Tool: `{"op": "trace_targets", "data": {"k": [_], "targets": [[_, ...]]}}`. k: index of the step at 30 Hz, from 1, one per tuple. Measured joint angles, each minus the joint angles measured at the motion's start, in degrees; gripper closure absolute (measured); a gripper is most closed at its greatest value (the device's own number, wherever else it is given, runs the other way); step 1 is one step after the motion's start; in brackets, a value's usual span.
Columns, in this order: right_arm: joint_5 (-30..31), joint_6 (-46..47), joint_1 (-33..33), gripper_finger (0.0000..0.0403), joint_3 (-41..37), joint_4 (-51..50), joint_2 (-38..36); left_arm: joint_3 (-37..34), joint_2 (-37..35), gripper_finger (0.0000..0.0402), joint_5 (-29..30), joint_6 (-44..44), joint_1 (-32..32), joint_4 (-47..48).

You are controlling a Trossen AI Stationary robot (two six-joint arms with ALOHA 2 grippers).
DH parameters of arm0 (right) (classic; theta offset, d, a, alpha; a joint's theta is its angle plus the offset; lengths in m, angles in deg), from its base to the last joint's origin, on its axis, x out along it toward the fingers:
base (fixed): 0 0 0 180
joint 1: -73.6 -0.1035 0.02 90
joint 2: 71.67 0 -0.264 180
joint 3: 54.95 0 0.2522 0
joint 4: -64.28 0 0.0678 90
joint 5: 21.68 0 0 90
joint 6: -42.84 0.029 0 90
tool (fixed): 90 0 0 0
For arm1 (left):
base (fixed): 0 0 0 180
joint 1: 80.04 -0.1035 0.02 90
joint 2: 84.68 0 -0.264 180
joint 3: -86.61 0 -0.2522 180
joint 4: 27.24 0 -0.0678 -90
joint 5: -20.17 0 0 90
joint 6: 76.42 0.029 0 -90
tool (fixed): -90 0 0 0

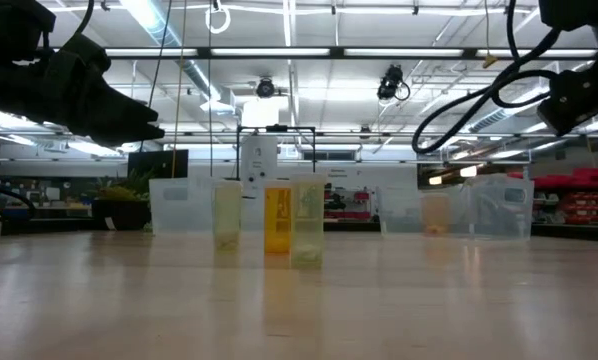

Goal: Pick and place medicine bottles into bin by pill shape (circle, oval)
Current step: Put the big orange pill bottle into the right transparent bin

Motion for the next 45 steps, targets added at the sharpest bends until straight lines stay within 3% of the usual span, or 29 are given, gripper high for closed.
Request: {"op": "trace_targets", "data": {"k": [7, 16, 24, 34, 45], "targets": [[-3.75, -0.02, 0.00, 0.0123, 0.00, 0.00, 0.00, 0.01, 0.00, 0.0033, 0.00, 0.00, -0.01, 0.00], [-3.97, -1.90, 0.59, 0.0174, 0.00, -0.05, 0.00, 0.00, 0.00, 0.0033, -0.01, 0.00, 0.01, 0.00], [-2.90, -5.50, 3.62, 0.0169, 4.06, -3.94, 0.02, 0.01, 0.00, 0.0033, -0.02, -0.02, 0.00, 0.02], [3.85, -9.74, 8.76, 0.0169, 16.37, -18.14, 0.02, 0.00, 0.00, 0.0033, -0.01, -0.01, 0.00, 0.00], [8.25, -20.71, 23.77, 0.0170, 25.00, -21.63, 0.41, 0.00, 0.00, 0.0033, -0.02, 0.00, 0.00, 0.00]]}}
